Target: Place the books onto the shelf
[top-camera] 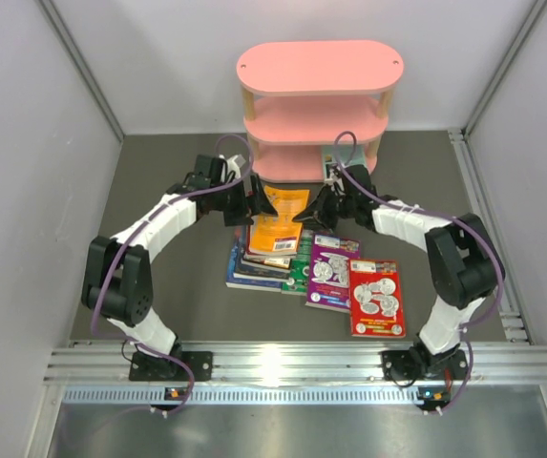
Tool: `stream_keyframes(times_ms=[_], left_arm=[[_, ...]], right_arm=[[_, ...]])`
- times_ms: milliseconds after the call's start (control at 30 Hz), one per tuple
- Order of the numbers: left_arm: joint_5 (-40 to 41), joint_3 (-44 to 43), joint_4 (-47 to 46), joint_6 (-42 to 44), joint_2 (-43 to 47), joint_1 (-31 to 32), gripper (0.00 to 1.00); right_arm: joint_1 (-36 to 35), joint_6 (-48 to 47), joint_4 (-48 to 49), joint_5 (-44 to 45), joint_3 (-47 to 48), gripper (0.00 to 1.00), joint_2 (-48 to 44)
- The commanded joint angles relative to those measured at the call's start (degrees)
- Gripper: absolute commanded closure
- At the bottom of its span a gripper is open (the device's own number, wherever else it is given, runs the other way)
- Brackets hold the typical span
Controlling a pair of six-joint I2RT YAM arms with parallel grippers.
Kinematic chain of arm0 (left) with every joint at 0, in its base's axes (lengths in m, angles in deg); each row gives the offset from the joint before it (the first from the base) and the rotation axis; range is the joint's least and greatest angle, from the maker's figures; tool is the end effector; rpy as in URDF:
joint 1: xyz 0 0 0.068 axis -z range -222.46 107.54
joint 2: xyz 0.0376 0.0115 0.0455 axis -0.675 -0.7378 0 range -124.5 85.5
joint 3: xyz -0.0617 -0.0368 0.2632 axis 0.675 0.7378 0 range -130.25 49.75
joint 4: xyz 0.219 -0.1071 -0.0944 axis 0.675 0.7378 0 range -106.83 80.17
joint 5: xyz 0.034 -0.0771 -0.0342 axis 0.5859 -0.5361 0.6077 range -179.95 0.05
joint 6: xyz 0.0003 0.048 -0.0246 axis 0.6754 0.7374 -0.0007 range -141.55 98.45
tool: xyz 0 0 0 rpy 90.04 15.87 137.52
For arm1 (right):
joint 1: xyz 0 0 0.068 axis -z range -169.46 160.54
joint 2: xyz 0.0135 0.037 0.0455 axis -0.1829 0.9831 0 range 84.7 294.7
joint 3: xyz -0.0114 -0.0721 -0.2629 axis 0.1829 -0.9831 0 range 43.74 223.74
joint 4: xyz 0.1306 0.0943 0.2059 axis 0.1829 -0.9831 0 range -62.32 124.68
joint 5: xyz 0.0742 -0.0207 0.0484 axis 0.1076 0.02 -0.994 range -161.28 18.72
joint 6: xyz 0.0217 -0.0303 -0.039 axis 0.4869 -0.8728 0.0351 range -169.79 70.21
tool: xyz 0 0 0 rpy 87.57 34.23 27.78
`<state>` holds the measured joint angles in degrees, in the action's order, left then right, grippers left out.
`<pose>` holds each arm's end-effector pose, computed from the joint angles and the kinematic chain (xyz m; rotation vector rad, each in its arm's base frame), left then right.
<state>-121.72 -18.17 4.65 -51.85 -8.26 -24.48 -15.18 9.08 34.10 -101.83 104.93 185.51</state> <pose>0.3316 -0.1273 0.2475 0.0081 2.4993 -1.0419 0.3314 0.1797 0.1953 0.4142 2.5149 1.3004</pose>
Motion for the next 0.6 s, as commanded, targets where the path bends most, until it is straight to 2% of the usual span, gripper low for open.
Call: stream_keyframes(times_ms=[0,233,333,367,467,500,533,567], left_arm=[[1.8,-3.3,0.8,-0.1,3.7,0.3,0.04],[3.6,-4.3,-0.5,-2.2,6.4,0.9,0.03],[1.6,-1.1,-6.8,-6.7,6.8,1.2,0.03],[-0.3,0.1,-12.0,-8.4,7.1,1.3,0.03],[-3.9,4.7,-20.8,-16.0,7.4,1.4,0.03],[-5.0,5.8,-27.6,-19.9,7.4,1.4,0.02],[-6.8,7.5,-30.3,-23.1,7.1,1.5,0.02],[-6.8,7.9,-32.3,-23.1,6.9,1.6,0.02]], right_arm=[[1.8,-5.5,-5.5,1.3,4.2,1.0,-5.2],[4.3,-6.2,-8.8,-2.3,6.7,1.0,-11.4],[5.0,-4.3,-7.8,-4.5,7.1,1.0,-13.8],[5.2,-2.1,-6.8,-6.0,6.7,1.0,-14.5],[7.3,5.5,1.8,-8.7,1.6,1.0,-18.1],[8.2,7.6,6.9,-10.0,0.0,1.0,-19.0],[9.0,11.4,12.4,-11.1,-3.2,1.0,-20.6],[9.0,13.2,12.4,-11.3,-4.7,1.0,-21.3]])
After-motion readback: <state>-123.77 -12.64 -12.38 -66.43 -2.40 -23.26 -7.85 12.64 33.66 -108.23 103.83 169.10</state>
